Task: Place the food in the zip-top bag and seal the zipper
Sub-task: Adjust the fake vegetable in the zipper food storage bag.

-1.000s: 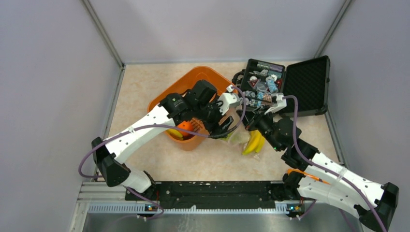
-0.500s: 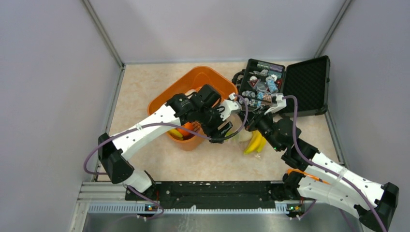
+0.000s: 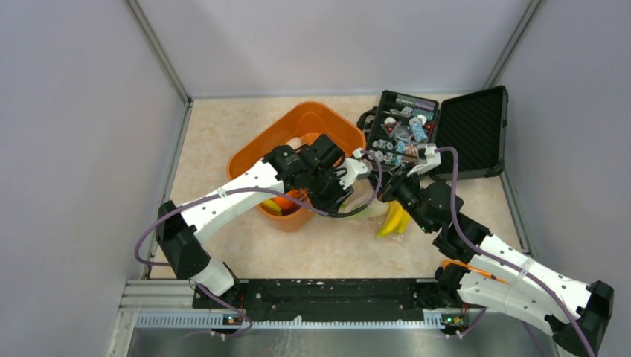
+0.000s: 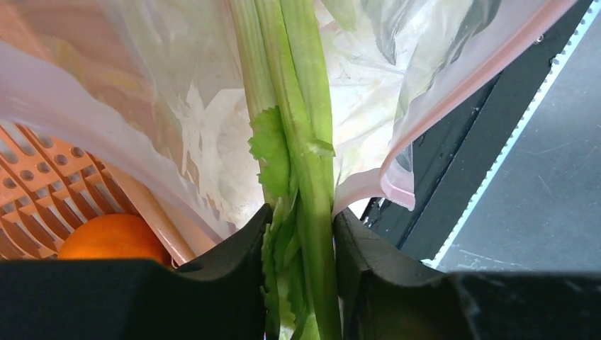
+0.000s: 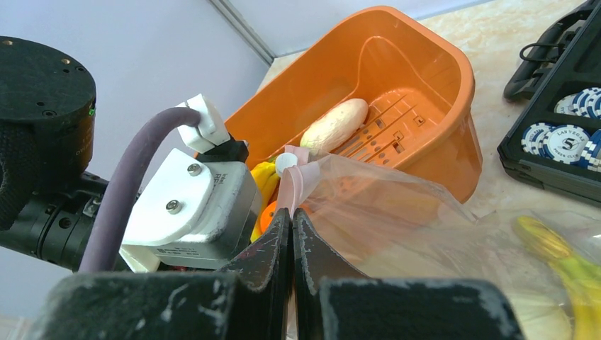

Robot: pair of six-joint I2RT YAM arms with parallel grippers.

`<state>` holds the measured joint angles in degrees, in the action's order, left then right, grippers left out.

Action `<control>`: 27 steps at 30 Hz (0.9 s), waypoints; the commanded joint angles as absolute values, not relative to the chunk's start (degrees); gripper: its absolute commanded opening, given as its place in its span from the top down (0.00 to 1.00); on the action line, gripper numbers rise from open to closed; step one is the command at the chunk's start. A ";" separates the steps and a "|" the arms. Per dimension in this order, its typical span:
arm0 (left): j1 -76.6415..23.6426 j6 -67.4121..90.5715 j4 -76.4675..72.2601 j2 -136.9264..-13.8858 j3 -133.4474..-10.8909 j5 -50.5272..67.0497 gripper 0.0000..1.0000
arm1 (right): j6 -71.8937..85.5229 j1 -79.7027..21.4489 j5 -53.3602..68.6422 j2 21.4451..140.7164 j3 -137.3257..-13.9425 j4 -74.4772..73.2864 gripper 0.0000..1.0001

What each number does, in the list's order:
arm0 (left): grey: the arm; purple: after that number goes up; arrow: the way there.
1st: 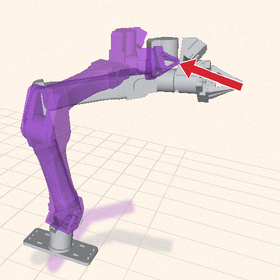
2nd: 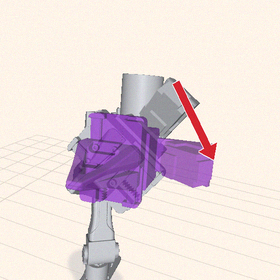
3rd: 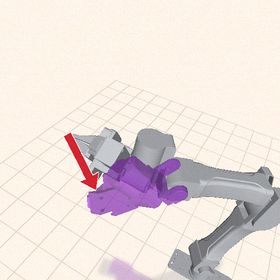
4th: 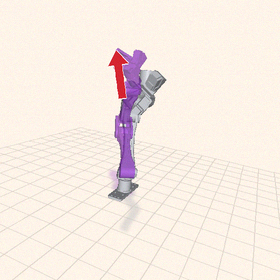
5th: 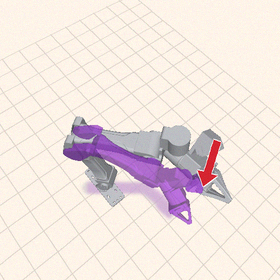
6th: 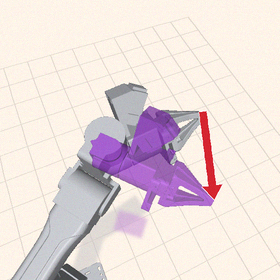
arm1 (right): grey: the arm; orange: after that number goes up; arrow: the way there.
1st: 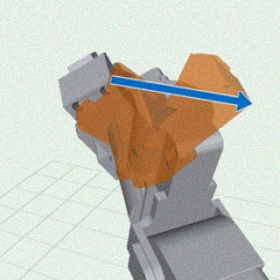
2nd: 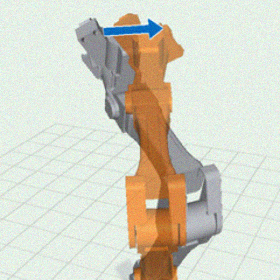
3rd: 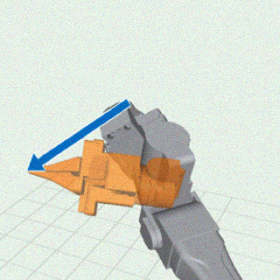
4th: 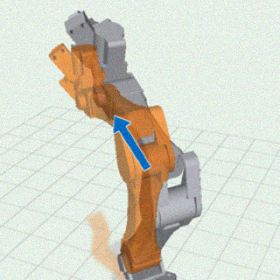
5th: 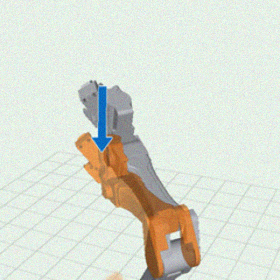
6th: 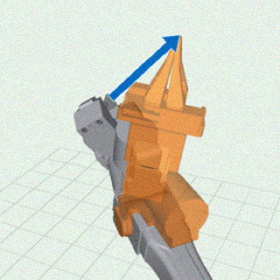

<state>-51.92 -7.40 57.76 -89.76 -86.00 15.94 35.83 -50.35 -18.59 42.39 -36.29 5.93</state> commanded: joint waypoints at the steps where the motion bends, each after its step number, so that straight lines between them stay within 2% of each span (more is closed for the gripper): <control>1: -52.14 -7.13 57.03 -88.59 -87.53 16.40 0.69 | 35.88 -50.27 -19.67 41.02 -36.39 8.19 1.00; 2: -52.12 -7.11 56.52 -88.15 -87.78 16.46 0.71 | 35.80 -50.30 -19.54 41.04 -36.39 8.07 1.00; 6: -52.03 -6.50 56.53 -87.46 -89.42 15.81 0.68 | 34.67 -50.29 -17.76 41.02 -36.22 7.52 1.00; 15: -51.64 -7.11 57.97 -87.62 -89.66 17.27 0.45 | 34.83 -50.28 -15.63 40.03 -34.84 6.77 1.00; 23: -50.11 -6.58 58.30 -86.10 -90.93 19.04 0.42 | 34.65 -50.28 -15.96 39.82 -34.72 6.18 1.00; 27: -49.19 -7.30 59.77 -86.26 -90.95 21.27 0.49 | 34.71 -50.28 -15.76 39.64 -34.60 6.06 1.00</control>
